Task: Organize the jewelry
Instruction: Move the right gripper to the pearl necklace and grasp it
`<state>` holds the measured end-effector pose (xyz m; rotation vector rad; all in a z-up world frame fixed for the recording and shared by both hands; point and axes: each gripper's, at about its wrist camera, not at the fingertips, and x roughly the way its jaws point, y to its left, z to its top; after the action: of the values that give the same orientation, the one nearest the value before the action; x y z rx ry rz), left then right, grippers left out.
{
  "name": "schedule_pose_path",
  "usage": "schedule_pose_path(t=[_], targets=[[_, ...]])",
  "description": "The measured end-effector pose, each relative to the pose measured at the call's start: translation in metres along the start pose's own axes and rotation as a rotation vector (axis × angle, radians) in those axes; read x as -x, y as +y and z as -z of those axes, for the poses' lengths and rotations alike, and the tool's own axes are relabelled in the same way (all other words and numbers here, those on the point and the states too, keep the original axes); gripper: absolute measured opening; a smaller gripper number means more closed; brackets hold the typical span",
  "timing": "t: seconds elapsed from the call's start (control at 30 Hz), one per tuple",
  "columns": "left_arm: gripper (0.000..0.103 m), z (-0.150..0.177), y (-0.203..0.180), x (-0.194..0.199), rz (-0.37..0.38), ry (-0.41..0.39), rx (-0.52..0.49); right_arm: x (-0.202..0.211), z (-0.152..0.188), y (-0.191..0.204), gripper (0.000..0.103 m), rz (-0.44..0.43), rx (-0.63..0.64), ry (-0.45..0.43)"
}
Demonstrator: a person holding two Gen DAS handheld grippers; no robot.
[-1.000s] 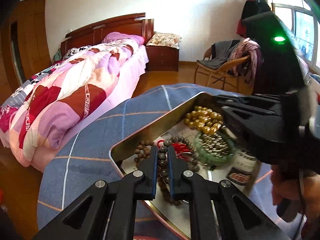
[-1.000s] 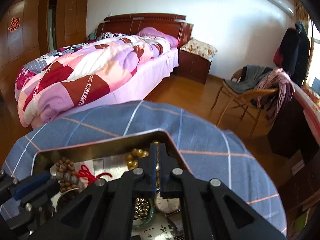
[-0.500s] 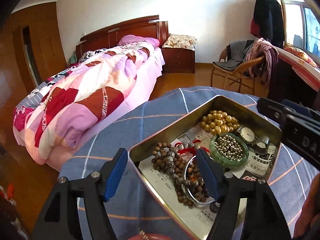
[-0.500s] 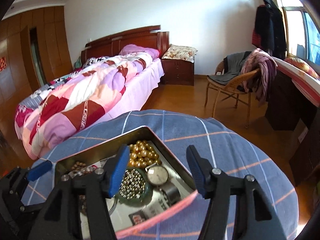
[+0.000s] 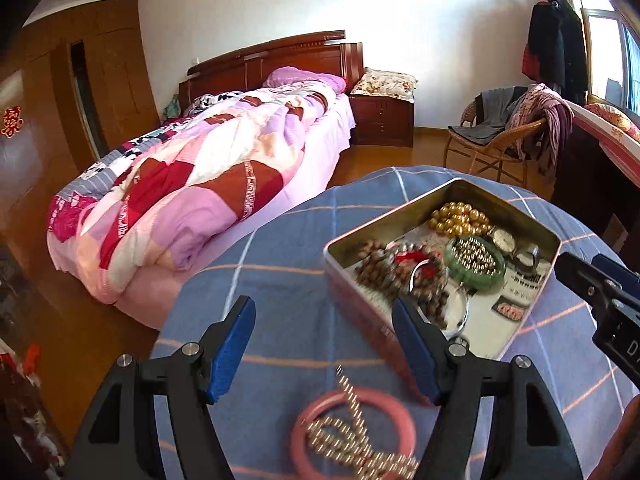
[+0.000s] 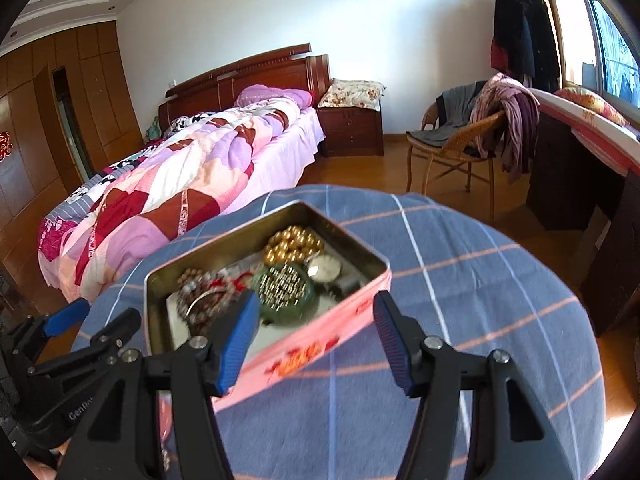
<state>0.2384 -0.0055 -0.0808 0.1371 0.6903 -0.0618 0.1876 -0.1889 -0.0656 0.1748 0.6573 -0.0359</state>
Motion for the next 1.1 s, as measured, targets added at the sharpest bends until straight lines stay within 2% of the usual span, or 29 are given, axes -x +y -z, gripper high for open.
schedule_pose_path(t=[0.4, 0.73, 0.93, 1.1], targets=[[0.071, 0.045, 0.04, 0.026, -0.046, 0.042, 0.047, 0.015, 0.038, 0.019, 0.064, -0.016, 0.035, 0.057], [0.071, 0.093, 0.083, 0.035, -0.089, 0.125, 0.114, 0.014, 0.06, 0.048, 0.064, -0.098, 0.097, 0.134], [0.071, 0.102, 0.09, 0.039, -0.082, 0.137, 0.121, 0.007, 0.066, 0.082, 0.064, -0.159, 0.208, 0.171], [0.071, 0.103, 0.092, 0.043, -0.084, 0.136, 0.12, -0.009, 0.069, 0.11, 0.055, -0.178, 0.304, 0.213]])
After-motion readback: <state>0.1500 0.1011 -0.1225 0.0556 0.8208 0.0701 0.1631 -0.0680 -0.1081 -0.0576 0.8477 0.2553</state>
